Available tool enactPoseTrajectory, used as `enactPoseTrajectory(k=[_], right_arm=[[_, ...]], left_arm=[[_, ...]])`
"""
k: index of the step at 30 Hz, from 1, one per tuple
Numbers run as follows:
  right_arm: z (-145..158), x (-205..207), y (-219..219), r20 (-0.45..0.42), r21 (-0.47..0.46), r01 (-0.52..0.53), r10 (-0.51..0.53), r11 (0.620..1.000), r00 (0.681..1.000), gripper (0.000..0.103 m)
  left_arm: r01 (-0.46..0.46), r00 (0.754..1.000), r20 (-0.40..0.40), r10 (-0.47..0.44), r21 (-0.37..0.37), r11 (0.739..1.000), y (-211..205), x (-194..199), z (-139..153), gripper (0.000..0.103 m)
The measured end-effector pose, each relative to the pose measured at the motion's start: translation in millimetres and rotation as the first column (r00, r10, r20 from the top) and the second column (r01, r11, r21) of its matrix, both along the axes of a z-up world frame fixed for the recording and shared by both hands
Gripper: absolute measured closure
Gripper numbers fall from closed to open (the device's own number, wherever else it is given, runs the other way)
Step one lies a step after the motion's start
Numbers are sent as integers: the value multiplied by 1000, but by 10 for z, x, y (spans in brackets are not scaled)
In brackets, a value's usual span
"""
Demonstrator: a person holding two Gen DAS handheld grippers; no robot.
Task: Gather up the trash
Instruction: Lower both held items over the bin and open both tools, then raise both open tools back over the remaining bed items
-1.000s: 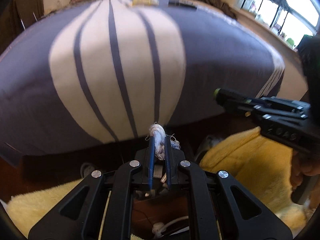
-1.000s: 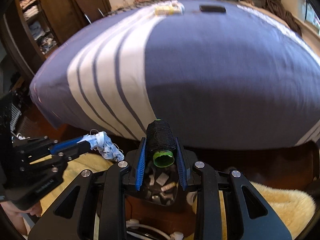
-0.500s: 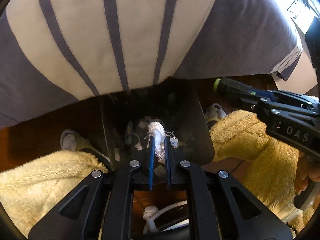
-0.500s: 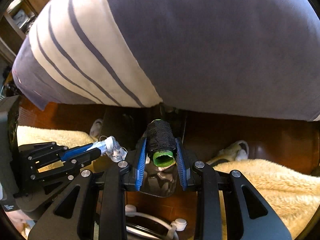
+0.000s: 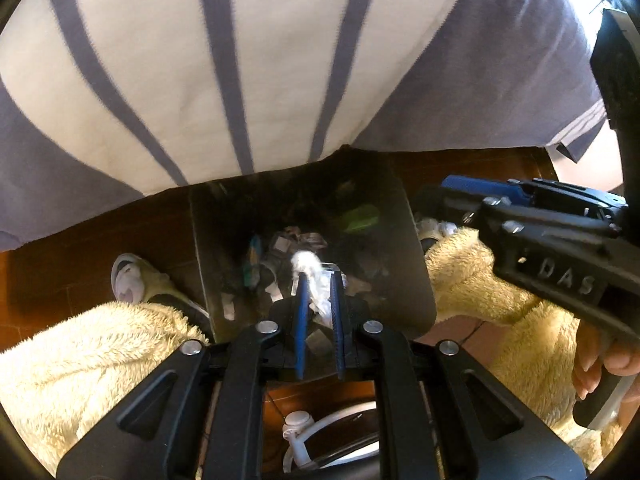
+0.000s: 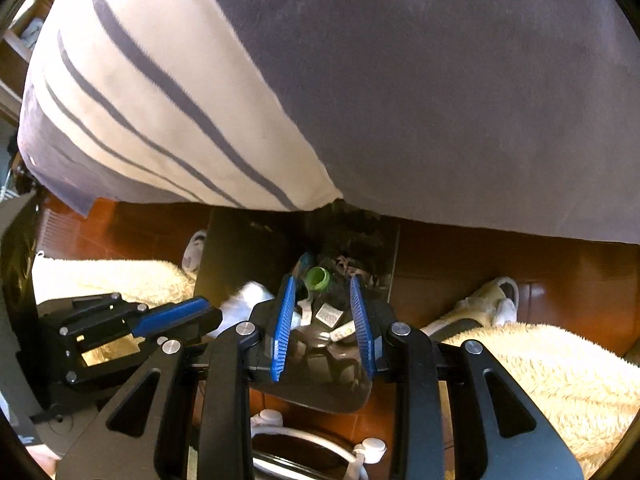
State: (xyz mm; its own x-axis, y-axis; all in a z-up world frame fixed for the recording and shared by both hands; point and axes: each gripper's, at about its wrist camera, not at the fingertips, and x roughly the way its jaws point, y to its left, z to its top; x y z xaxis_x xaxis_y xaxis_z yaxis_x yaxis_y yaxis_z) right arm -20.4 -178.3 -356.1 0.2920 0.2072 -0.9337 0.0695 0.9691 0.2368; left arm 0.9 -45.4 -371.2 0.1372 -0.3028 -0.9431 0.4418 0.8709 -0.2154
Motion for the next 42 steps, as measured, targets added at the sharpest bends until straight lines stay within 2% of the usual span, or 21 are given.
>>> enactPoseTrajectory(k=[2, 4, 5, 7, 10, 13, 15, 21, 26, 29, 36, 42], right_arm=[[26, 7, -43, 5, -4, 19, -19, 1000, 1000, 67], [47, -4, -80, 13, -7, 36, -36, 999, 999, 55], [78, -21, -120, 21, -10, 52, -52, 999, 998, 53], [148, -43, -178, 35, -12, 72, -72, 997, 997, 45], [315, -90, -270, 83, -23, 110, -108, 994, 991, 26], [551, -120, -361, 137, -17, 134, -130, 991, 982, 20], [722, -111, -436, 169, -17, 152, -147, 988, 975, 14], [1274, -40, -563, 277, -55, 160, -139, 986, 951, 13], [1767, 192, -707, 381, -118, 162, -106, 980, 919, 10], [1992, 468, -851, 428, -156, 187, -104, 970, 898, 10], [2124, 1266, -1194, 454, -163, 243, -146, 956, 879, 10], [2096, 1892, -1369, 438, -169, 264, -168, 949, 883, 10]], left_arm=[[-13, 1000, 1, 13, 5, 1000, 30, 8, 4, 78], [-22, 1000, 10, 22, 11, 1000, 52, 13, 28, 63], [-29, 999, 16, 29, 16, 999, 67, 15, 54, 60], [-42, 998, 38, 42, 17, 999, 101, 15, 136, 40], [-42, 993, 109, 37, 36, 998, 125, 9, 341, 28], [-45, 982, 188, 36, 45, 998, 132, 24, 587, 20], [-56, 972, 231, 48, 31, 998, 169, 62, 781, 18], [-53, 941, 333, 55, -16, 998, 200, 191, 1361, 17], [-55, 894, 444, 58, -20, 998, 92, 438, 1820, 14], [-62, 871, 487, 68, -27, 998, 4, 703, 1979, 14], [-50, 838, 540, 74, -60, 997, -315, 1393, 2313, 13], [-65, 846, 525, 92, -69, 995, -604, 2007, 2364, 13]])
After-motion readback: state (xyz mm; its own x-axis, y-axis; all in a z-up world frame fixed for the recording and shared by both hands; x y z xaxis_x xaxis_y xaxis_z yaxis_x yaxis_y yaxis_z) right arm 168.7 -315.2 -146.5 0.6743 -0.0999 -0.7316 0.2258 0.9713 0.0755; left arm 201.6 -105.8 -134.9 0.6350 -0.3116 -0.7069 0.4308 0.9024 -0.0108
